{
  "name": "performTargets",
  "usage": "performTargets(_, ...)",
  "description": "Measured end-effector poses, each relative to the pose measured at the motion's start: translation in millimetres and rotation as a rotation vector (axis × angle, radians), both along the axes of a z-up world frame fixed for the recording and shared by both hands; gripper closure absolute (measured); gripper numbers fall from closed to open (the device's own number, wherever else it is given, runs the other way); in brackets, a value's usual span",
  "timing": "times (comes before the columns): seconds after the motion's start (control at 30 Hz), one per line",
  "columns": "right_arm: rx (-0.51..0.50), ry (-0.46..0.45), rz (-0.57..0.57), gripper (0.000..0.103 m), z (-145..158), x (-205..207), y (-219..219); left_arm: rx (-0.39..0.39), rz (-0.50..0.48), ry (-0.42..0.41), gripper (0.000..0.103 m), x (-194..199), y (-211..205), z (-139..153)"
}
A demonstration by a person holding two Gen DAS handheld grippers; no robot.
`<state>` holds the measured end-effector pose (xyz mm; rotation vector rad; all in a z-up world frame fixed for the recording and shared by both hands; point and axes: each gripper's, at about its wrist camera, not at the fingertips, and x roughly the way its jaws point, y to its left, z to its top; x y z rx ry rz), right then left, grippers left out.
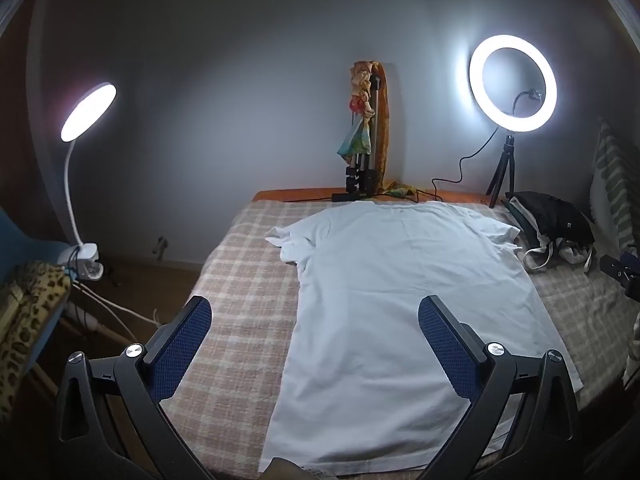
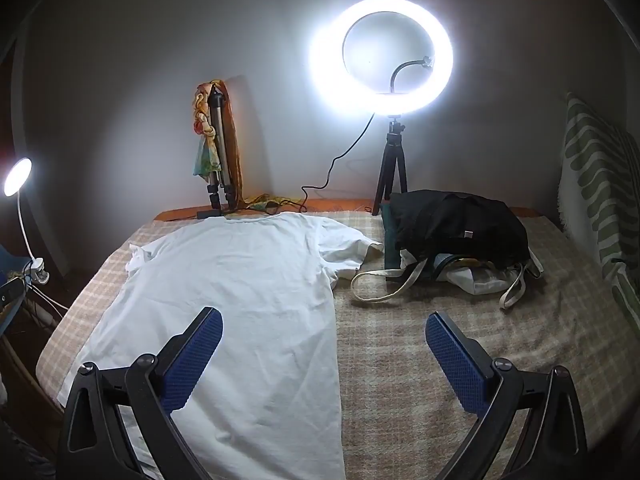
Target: Fold small clothes
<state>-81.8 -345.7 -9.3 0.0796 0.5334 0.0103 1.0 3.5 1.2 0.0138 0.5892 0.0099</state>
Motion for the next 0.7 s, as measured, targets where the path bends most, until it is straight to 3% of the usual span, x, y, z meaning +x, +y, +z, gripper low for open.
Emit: performTargets(0.7,-0.006,-0.002,-0.001,0.0,0.1,1.0,0.6,0.002,0.002,-0.001,0.0,1.3,-0.2,0.4)
